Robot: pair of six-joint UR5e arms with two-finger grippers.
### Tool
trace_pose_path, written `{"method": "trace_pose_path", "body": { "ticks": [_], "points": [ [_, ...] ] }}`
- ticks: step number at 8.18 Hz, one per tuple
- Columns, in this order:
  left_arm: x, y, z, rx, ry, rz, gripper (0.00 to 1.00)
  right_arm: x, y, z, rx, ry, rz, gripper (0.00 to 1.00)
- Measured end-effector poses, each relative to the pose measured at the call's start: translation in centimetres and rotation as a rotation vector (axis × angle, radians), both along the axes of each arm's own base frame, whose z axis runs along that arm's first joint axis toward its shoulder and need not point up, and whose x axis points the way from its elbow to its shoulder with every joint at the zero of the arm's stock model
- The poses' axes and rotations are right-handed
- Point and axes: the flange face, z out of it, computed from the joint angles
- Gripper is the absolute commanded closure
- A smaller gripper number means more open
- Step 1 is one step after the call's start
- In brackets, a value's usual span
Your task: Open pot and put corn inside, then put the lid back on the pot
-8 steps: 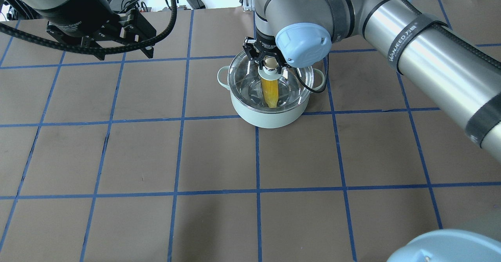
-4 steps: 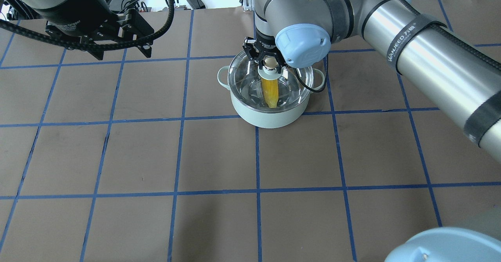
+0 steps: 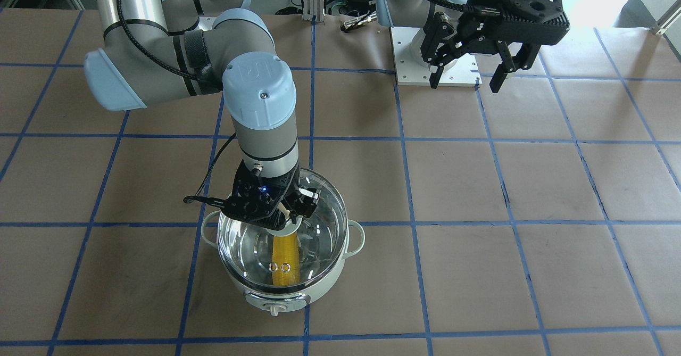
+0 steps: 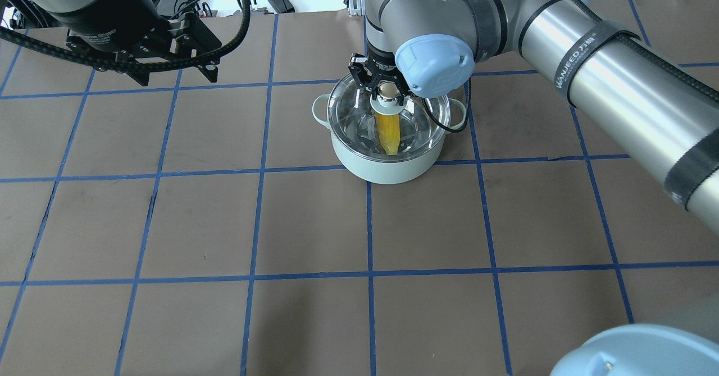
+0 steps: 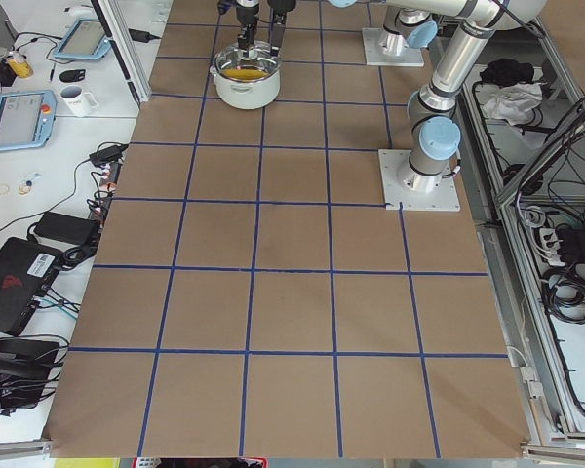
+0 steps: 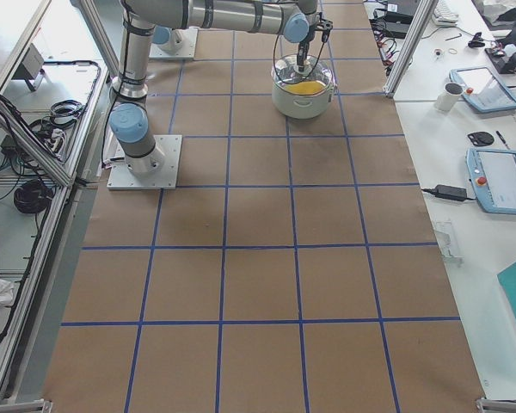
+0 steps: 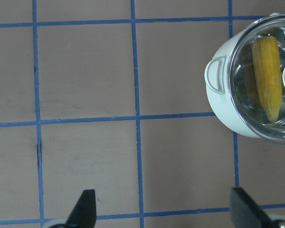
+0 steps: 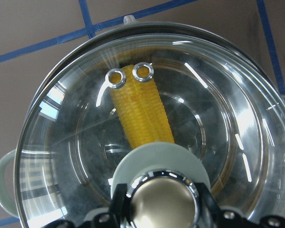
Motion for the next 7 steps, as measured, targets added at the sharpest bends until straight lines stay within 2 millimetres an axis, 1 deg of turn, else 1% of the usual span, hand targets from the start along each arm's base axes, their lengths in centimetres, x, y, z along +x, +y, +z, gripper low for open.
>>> {"method": "trace_pose_path", "body": {
  "ticks": [7],
  "points": [
    [-0.02,-0.21,-0.33,0.006,0.001,0.0,0.0,0.08,-0.33,-0.29,-0.033,-0.007,0.009,1.0]
  ]
}}
